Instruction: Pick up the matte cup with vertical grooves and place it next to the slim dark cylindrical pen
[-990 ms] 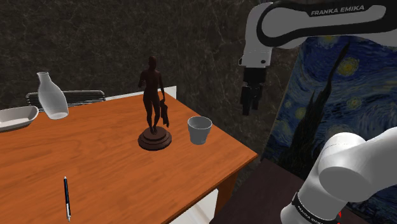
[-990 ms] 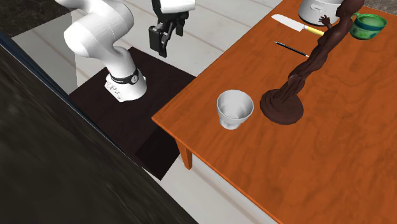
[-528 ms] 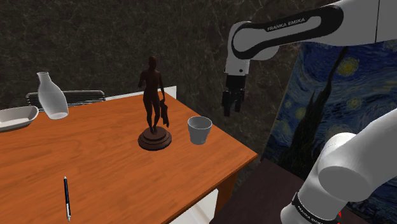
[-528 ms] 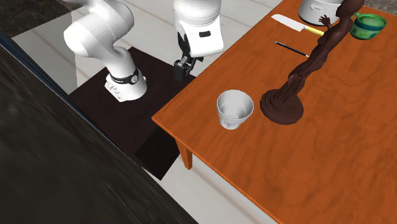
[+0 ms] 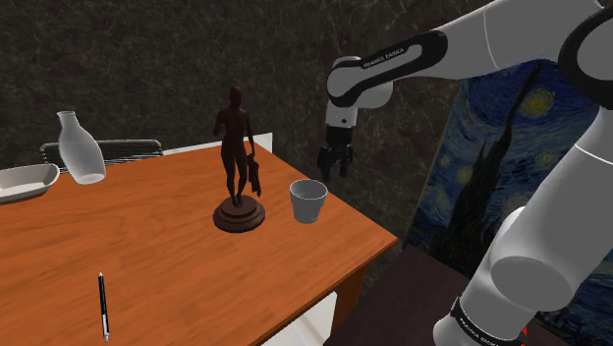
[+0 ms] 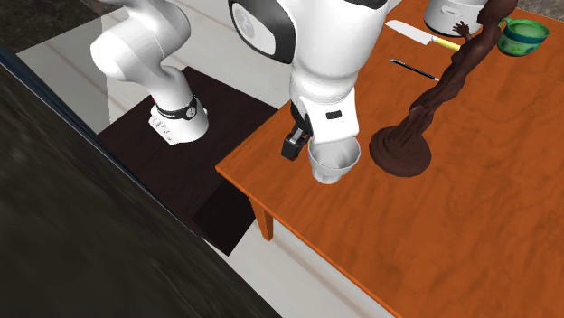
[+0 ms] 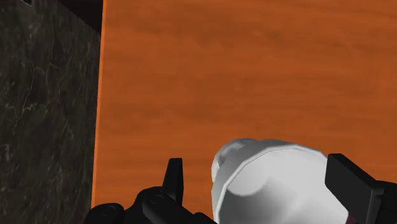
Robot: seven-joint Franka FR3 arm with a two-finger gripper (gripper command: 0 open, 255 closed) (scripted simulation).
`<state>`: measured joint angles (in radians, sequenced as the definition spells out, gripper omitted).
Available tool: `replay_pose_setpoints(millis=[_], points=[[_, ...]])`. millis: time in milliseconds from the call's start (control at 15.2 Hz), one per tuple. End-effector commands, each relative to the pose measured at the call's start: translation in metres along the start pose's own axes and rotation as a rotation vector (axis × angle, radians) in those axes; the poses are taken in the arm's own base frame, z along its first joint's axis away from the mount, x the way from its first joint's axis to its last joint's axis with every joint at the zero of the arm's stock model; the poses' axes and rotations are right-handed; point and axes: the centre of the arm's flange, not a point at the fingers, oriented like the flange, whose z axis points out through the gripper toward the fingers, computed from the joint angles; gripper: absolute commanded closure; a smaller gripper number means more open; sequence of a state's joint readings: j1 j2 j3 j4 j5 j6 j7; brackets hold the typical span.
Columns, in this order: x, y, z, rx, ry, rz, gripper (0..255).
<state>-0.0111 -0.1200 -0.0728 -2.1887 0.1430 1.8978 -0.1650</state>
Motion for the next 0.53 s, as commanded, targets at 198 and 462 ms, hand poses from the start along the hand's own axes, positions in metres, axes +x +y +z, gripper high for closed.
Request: replay_pose_setpoints(millis=[198, 462], points=[[0.06, 0.022, 0.023, 0.023, 0.011, 0.025, 0], [0.064, 0.023, 0.041, 0.024, 0.011, 0.026, 0]])
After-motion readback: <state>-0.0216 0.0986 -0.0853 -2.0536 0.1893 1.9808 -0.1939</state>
